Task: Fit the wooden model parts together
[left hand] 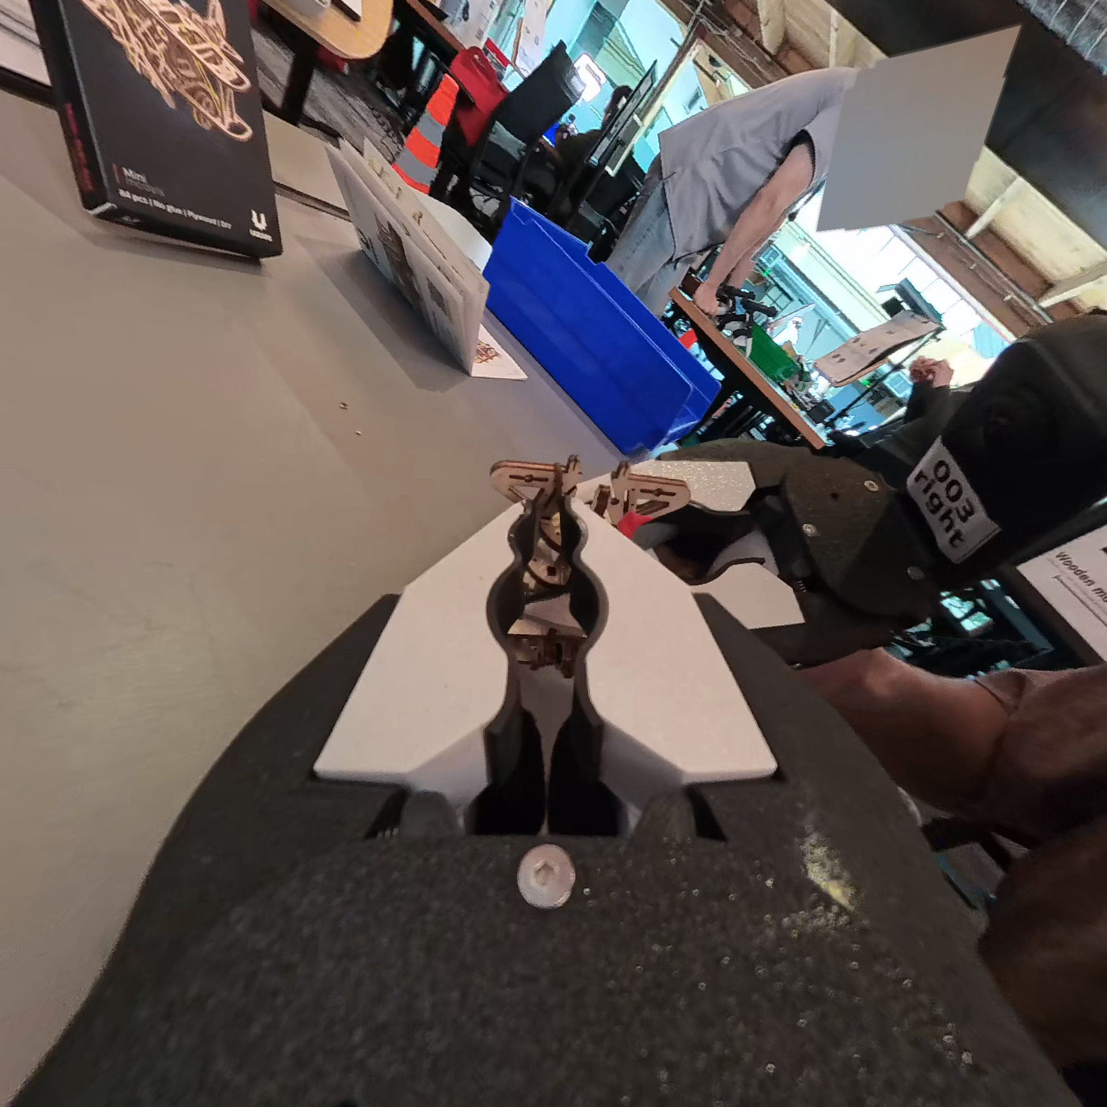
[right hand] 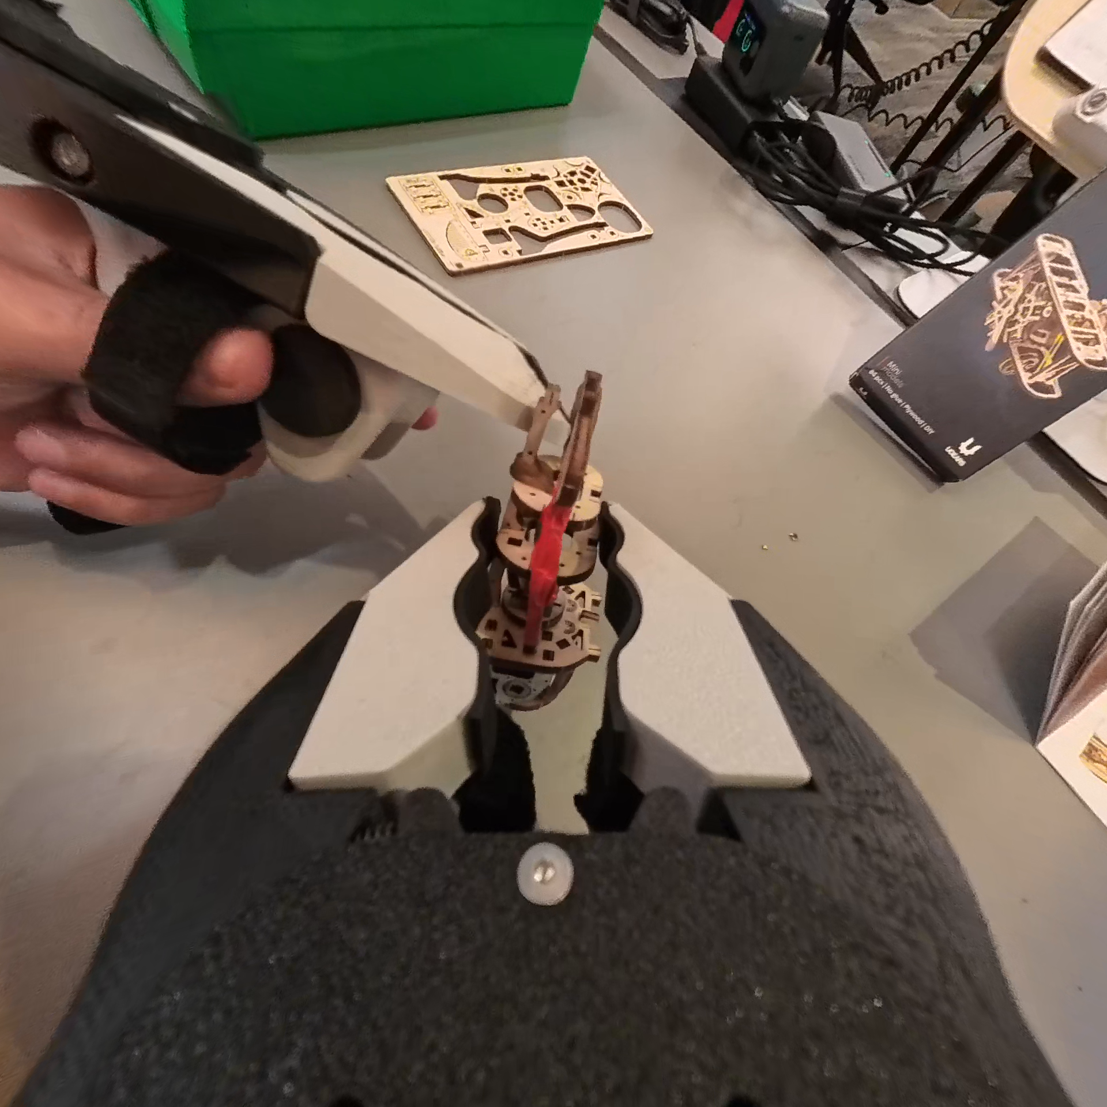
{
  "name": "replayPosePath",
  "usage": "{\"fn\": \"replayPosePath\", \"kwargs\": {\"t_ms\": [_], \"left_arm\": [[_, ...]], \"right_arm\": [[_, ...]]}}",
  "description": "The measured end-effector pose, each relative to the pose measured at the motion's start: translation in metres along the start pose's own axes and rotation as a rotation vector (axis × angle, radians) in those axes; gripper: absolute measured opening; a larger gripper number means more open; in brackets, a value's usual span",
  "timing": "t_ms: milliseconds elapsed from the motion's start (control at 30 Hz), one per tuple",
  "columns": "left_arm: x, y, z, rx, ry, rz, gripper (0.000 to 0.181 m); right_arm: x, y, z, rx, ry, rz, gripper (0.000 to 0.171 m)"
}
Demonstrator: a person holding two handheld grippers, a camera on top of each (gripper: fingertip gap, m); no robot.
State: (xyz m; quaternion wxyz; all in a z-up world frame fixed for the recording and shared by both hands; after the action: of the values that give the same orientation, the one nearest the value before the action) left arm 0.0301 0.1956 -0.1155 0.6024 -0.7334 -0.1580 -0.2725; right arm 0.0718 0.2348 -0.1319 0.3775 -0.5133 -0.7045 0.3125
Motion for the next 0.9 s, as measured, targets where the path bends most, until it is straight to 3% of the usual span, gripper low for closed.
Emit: {"fn": "replayPosePath", "kwargs": {"t_ms": [500,900], "left_arm": [[0.0027,-0.0041,-0.0051,-0.003,0.007,0.017,0.008],[0.0026,-0.002,-0.0062,0.027,-0.028,0.078,0.0]], "right_arm": [[-0.0022,-0.005,0.0009,-0.012,0.034,-0.047,0.031],[-0.0036,-0.0044,0.0036,-0.046,0.021,-0.031,0.031]]}}
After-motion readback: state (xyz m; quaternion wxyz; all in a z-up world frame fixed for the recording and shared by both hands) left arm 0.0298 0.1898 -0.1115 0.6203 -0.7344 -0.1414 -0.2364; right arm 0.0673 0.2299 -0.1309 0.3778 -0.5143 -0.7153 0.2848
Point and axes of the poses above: each gripper's, where its closed fingertips meet, z out along the fingers, y out of its underside, x = y × z across the jaws, the point moved 4 cm from there along -z, back along the fingers, and after that the axes turned 1 degree about z, right-handed, at the moved point
